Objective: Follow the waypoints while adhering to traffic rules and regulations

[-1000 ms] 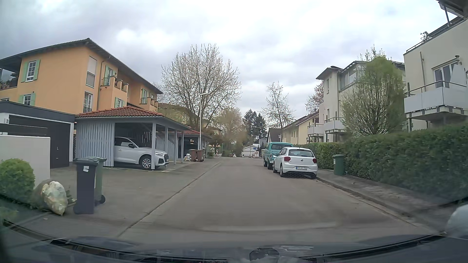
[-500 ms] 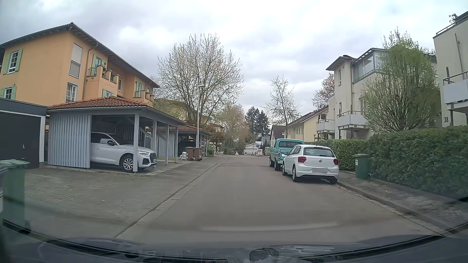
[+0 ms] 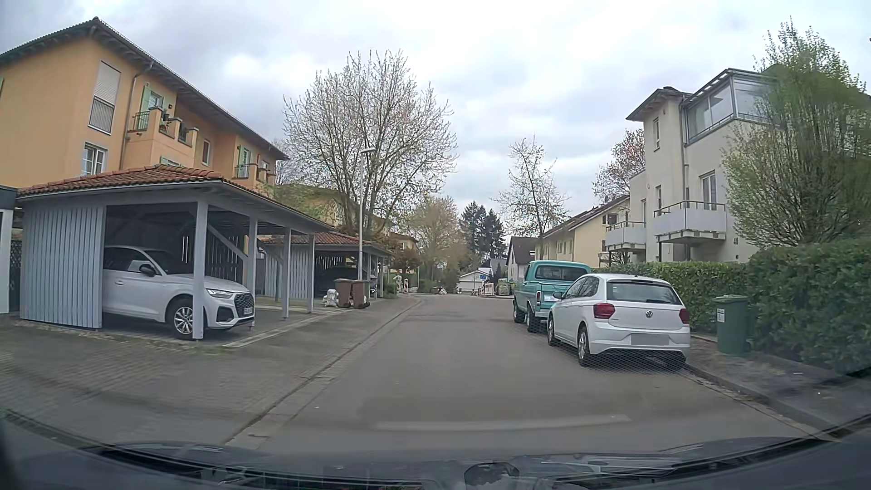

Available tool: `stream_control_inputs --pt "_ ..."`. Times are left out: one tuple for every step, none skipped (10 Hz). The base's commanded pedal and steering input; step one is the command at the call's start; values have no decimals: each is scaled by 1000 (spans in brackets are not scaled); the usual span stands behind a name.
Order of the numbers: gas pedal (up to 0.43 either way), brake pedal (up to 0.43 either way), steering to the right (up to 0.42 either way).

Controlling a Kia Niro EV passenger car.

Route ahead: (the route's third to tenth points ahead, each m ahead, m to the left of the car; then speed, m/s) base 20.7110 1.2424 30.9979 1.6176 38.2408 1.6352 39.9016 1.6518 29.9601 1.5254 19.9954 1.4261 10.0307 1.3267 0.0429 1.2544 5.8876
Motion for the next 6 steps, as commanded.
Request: stream_control_inputs --pt "67 0 0" --pt "47 0 0" --pt "39 0 1" --pt "28 0 5" --pt "28 0 5" --pt "28 0 5"
